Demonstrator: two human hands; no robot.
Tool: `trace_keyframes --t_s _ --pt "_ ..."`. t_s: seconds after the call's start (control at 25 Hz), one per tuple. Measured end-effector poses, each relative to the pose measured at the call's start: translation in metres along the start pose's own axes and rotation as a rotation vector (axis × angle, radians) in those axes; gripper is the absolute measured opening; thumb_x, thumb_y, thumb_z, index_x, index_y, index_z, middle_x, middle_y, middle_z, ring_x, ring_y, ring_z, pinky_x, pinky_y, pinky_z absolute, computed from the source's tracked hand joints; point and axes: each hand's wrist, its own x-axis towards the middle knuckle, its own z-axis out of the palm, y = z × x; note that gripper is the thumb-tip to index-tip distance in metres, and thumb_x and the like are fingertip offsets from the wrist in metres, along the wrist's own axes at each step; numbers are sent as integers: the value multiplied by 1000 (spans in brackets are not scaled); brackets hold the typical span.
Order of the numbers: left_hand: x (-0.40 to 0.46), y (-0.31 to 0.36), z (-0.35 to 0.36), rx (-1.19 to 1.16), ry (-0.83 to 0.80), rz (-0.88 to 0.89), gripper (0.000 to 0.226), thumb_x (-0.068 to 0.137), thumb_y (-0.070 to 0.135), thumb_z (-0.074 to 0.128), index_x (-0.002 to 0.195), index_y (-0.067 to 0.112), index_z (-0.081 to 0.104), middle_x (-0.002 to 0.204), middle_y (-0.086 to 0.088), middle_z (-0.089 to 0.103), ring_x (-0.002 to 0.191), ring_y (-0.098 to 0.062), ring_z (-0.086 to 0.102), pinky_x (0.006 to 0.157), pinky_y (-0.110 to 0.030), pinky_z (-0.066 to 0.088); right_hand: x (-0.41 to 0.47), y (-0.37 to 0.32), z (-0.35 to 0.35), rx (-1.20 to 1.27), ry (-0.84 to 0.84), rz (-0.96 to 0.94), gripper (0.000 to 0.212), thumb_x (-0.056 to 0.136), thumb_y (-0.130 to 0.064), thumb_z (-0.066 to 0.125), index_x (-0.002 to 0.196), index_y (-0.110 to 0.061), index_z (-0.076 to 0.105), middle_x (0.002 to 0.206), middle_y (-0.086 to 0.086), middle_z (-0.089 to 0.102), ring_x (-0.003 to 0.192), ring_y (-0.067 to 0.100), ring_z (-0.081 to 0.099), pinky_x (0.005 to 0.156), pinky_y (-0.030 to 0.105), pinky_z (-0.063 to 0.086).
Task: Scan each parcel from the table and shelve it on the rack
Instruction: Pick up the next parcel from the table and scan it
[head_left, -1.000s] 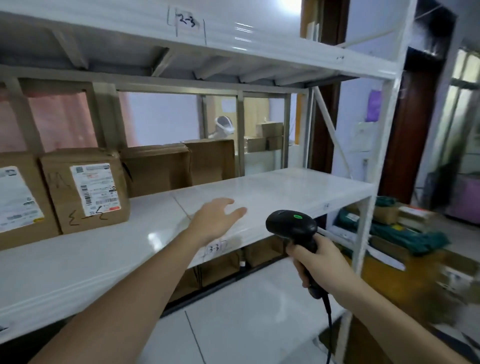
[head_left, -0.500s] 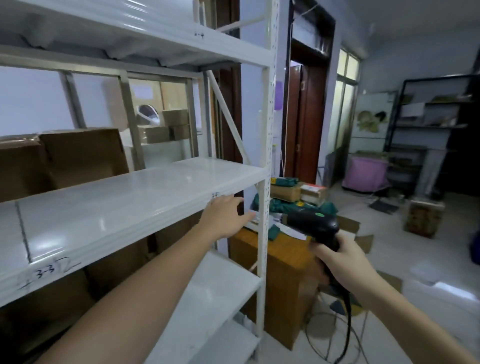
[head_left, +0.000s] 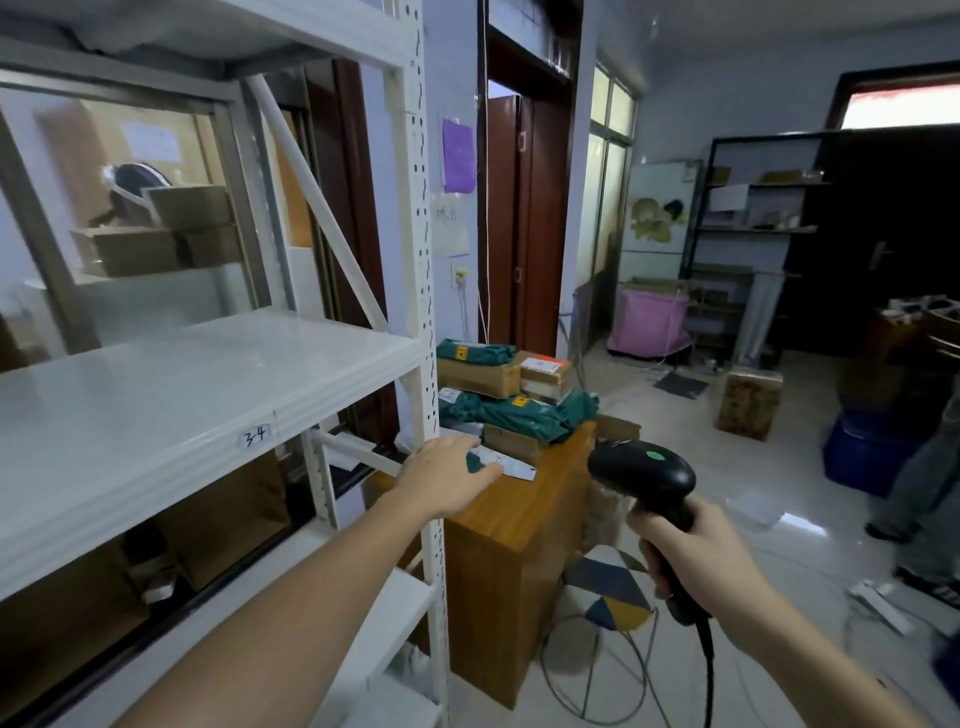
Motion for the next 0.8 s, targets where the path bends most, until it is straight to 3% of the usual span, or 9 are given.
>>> trace_keyframes --t_s 0.52,0.8 --pt "201 -34 70 -3 -129 3 75 95 75 40 156 32 41 163 0 42 142 -28 47 111 -52 45 184 21 21 -40 -7 7 15 91 -19 64 87 -5 60 56 5 60 49 20 57 55 37 50" --pt "302 -37 125 27 -146 -75 72 97 74 42 153 28 46 157 0 49 141 -27 47 112 -48 44 316 47 19 -38 -89 13 9 93 -14 61 92 -6 59 61 13 57 50 24 55 52 37 49"
